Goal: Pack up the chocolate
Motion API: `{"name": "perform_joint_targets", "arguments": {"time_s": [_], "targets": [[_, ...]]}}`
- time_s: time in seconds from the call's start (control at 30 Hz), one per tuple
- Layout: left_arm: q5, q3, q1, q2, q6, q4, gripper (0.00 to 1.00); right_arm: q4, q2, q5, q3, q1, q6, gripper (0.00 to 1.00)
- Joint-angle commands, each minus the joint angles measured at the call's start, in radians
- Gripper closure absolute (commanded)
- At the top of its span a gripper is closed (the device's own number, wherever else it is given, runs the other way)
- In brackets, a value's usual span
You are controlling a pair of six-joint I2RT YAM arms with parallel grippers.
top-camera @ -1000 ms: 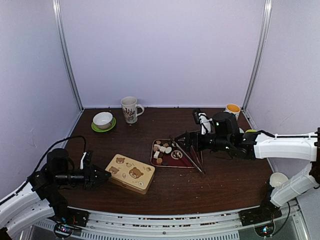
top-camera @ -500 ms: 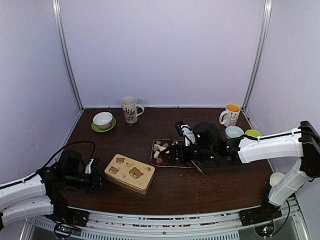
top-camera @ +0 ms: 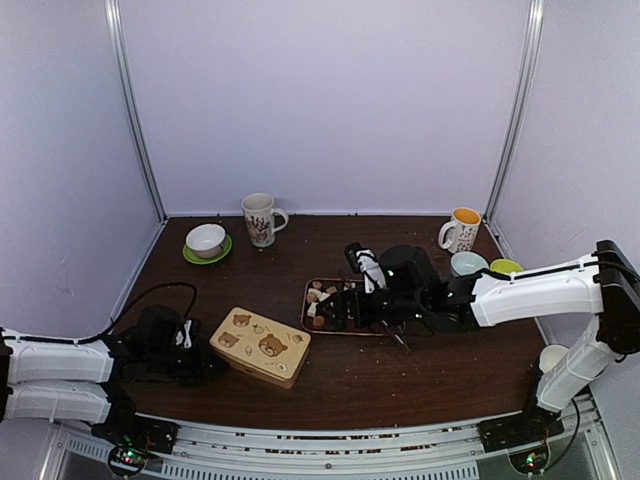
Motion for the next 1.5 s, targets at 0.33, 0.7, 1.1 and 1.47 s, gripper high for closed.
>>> {"name": "perform_joint_targets", "arguments": {"time_s": [0.33,0.7,1.1,1.47], "targets": [[0.032,0.201,0.195,0.407,0.093,0.388,1.0,-0.061,-0.016,0.074,0.015,0.004,-0.013,0.0],[0.201,0.375,0.221,0.679,0.106,0.555,1.0,-0.056,-0.029,0.048,-0.014,0.006,0.057,0.0],[-0.034,0.281,0.22,0.247,0.304,-0.003,1.0,-0.065,-0.021,-0.059,-0.028,0.006,0.131,0.0],[-0.026,0.16,0.113,-0.009,0.11,-0.045,1.0,-0.015,0.001,-0.137,-0.061,0.03,0.247,0.04]]}}
